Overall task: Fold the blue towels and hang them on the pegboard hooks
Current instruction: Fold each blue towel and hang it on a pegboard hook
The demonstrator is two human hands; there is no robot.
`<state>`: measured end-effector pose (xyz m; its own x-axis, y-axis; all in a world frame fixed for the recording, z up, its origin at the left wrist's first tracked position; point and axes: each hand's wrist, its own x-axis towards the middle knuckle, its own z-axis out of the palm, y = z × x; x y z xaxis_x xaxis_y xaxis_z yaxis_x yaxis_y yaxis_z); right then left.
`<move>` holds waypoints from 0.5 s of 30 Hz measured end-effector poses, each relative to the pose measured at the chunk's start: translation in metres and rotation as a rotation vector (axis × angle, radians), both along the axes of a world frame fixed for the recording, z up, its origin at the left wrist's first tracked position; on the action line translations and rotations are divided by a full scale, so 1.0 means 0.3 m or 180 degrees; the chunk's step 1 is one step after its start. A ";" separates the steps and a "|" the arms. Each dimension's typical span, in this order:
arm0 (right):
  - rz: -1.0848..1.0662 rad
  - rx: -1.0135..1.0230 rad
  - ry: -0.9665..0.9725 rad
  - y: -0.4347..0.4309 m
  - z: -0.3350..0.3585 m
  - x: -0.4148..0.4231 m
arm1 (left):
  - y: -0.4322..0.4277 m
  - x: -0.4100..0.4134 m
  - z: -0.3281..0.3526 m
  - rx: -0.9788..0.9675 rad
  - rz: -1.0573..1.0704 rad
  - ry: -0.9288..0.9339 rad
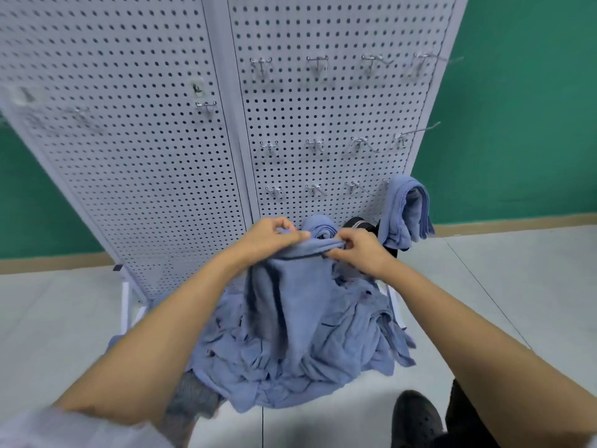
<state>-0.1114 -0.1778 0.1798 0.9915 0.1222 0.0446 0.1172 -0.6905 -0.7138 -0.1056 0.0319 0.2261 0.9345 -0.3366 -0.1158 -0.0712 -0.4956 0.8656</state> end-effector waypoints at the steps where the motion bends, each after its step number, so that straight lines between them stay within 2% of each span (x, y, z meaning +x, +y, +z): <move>1: -0.0012 0.0097 -0.0124 0.014 0.056 -0.010 | 0.020 -0.019 0.042 0.0374 -0.0130 0.0104; 3: 0.0002 0.0384 -0.0300 0.060 0.161 -0.036 | 0.047 -0.066 0.105 0.1044 -0.0425 0.0249; 4: 0.0011 0.0559 -0.0386 0.086 0.205 -0.049 | 0.053 -0.086 0.121 0.1142 -0.0466 0.0330; 5: 0.0028 0.0774 -0.0444 0.111 0.241 -0.058 | 0.060 -0.097 0.123 0.1020 -0.0434 0.0411; 6: 0.0045 0.0980 -0.0473 0.135 0.272 -0.068 | 0.066 -0.108 0.122 0.0635 -0.0350 0.0542; 9: 0.0173 0.1544 -0.0518 0.193 0.321 -0.092 | 0.083 -0.146 0.109 -0.0968 -0.0156 0.1085; 10: 0.0242 0.1698 -0.0517 0.209 0.326 -0.100 | 0.085 -0.158 0.101 -0.1090 -0.0179 0.1164; 13: 0.0402 0.1982 -0.0376 0.235 0.302 -0.104 | 0.076 -0.185 0.061 -0.0809 -0.0339 0.1380; 15: 0.0474 0.2118 -0.0129 0.238 0.277 -0.096 | 0.076 -0.191 0.047 -0.1164 -0.0131 0.1671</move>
